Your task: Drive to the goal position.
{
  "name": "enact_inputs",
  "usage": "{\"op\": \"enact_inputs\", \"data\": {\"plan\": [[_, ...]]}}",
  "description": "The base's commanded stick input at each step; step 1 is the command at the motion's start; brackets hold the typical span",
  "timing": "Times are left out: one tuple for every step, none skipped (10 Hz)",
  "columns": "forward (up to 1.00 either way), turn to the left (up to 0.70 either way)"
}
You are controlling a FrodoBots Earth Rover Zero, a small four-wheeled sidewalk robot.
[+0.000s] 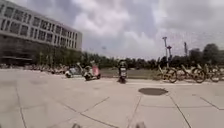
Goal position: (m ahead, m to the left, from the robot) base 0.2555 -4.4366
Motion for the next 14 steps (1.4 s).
{"op": "enact_inputs", "data": {"plan": [[0.0, -0.7], [0.0, -0.7], [0.0, -0.7], [0.0, -0.7], [0.0, -0.7], [0.0, -0.7], [0.0, -0.7], [0.0, -0.7], [0.0, -0.7], [0.0, -0.7], [0.0, -0.7], [0.0, -0.7], [0.0, -0.7], [0.0, -0.7]]}}
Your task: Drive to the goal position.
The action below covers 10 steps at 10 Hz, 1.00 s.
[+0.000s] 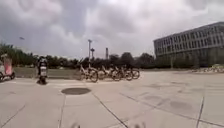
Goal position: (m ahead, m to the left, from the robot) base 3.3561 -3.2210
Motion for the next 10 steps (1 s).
{"op": "enact_inputs", "data": {"plan": [[0.0, -0.43], [0.0, -0.14], [0.0, -0.11], [0.0, -0.07], [0.0, -0.03], [0.0, 0.0], [0.02, 0.0], [0.03, 0.0], [0.05, 0.0], [0.5, -0.04]]}}
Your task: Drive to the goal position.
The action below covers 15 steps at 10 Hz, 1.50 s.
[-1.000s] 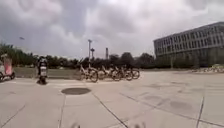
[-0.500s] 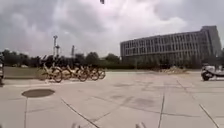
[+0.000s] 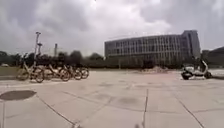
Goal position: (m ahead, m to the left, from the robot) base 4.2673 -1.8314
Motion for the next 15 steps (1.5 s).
{"op": "enact_inputs", "data": {"plan": [[0.7, -0.1], [0.7, -0.14], [0.7, -0.14], [0.7, -0.14], [0.7, -0.14], [0.7, -0.14], [0.7, -0.14], [0.7, -0.14], [0.7, -0.14], [0.7, -0.14], [0.7, -0.14], [0.7, -0.14], [0.7, -0.14], [0.7, -0.14], [0.7, -0.14]]}}
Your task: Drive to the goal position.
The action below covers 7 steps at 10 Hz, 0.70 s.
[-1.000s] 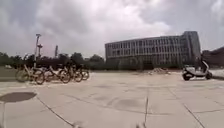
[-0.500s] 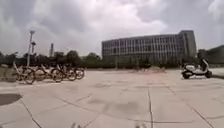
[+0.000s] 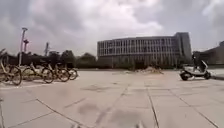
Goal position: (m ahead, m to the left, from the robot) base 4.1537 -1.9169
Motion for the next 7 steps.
{"op": "enact_inputs", "data": {"plan": [[0.7, -0.14], [0.7, -0.14], [0.7, -0.14], [0.7, -0.14], [0.7, -0.14], [0.7, -0.14], [0.7, -0.14]]}}
